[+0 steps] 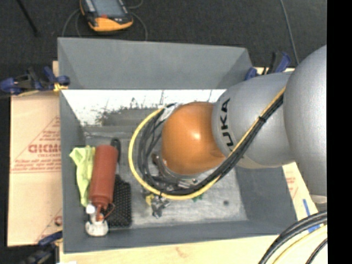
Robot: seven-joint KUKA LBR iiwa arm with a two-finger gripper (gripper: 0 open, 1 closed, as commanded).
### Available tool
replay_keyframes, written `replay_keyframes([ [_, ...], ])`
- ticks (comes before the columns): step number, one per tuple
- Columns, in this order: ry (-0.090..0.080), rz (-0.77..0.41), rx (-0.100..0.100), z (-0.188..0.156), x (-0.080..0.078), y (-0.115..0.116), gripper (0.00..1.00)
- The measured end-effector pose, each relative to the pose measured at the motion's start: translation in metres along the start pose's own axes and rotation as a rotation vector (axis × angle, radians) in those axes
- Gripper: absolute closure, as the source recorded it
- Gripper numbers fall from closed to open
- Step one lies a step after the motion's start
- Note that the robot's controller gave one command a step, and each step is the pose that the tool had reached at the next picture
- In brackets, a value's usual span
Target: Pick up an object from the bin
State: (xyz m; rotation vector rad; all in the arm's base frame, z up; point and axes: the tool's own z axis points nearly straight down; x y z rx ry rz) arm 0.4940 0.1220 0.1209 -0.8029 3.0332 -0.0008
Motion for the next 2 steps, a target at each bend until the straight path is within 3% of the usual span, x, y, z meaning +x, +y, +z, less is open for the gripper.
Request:
replay_keyframes([
  [2, 0.005, 0.001, -0.002, -0.021, 0.001, 0.000, 1.00],
])
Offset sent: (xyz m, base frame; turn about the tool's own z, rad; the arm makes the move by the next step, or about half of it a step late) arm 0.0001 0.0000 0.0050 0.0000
